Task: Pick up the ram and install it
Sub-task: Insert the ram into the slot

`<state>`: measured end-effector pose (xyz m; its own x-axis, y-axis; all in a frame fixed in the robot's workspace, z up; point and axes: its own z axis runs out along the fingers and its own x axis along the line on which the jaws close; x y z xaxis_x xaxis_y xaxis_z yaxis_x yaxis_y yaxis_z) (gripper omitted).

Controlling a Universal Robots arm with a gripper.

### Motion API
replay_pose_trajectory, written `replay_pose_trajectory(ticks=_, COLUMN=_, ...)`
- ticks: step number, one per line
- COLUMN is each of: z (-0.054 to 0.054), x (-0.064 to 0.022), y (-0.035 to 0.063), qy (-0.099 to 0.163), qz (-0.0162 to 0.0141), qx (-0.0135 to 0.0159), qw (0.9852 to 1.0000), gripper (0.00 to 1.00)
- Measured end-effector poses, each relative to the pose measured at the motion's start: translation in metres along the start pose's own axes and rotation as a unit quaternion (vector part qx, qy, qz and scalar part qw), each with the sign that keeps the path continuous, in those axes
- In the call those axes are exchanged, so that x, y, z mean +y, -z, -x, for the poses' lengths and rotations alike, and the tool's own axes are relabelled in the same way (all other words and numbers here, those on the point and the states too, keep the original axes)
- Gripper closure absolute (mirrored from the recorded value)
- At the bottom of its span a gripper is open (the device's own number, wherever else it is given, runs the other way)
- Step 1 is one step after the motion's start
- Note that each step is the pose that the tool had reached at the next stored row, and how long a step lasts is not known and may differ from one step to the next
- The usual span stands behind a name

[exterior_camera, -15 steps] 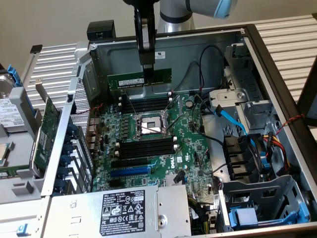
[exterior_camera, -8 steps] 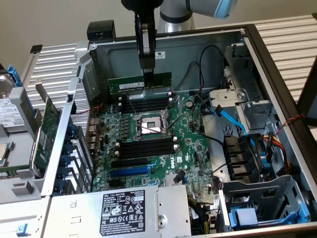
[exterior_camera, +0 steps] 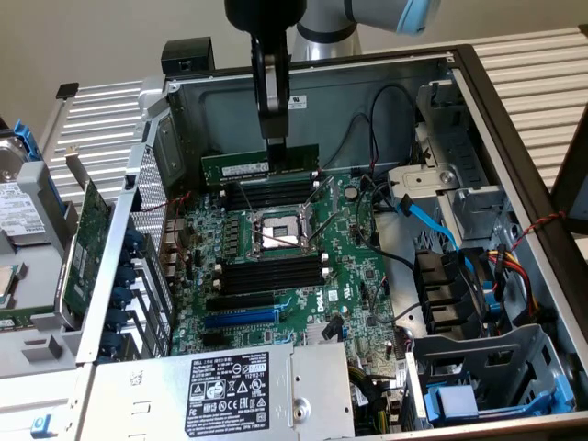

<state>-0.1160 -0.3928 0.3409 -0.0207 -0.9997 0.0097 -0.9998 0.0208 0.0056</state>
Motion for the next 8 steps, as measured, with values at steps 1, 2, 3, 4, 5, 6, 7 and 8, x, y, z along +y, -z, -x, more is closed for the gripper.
replay_pose_trajectory(ticks=1, z=0.000, x=0.0000, y=-0.0019, qy=0.000, qz=0.0000, qx=0.0000, qw=1.0000, gripper=0.87)
replay_pose_trajectory(ticks=2, z=0.000, x=0.0000, y=-0.0036, qy=-0.001, qz=0.0000, qx=0.0000, qw=1.0000, gripper=0.87)
replay_pose_trajectory(ticks=3, z=0.000, x=0.0000, y=-0.0054, qy=-0.001, qz=0.0000, qx=0.0000, qw=1.0000, gripper=0.87)
replay_pose_trajectory(ticks=4, z=0.000, x=0.0000, y=-0.0073, qy=-0.001, qz=0.0000, qx=0.0000, qw=1.0000, gripper=0.87)
replay_pose_trajectory(ticks=5, z=0.000, x=0.0000, y=-0.0091, qy=-0.001, qz=-0.0002, qx=0.0000, qw=1.0000, gripper=0.87)
replay_pose_trajectory(ticks=6, z=0.000, x=0.0000, y=-0.0107, qy=-0.001, qz=-0.0006, qx=-0.0001, qw=1.0000, gripper=0.87)
replay_pose_trajectory(ticks=7, z=0.000, x=0.0000, y=-0.0123, qy=-0.002, qz=-0.0009, qx=-0.0003, qw=1.0000, gripper=0.87)
replay_pose_trajectory(ticks=8, z=0.000, x=0.0000, y=-0.0138, qy=-0.002, qz=-0.0011, qx=-0.0005, qw=1.0000, gripper=0.87)
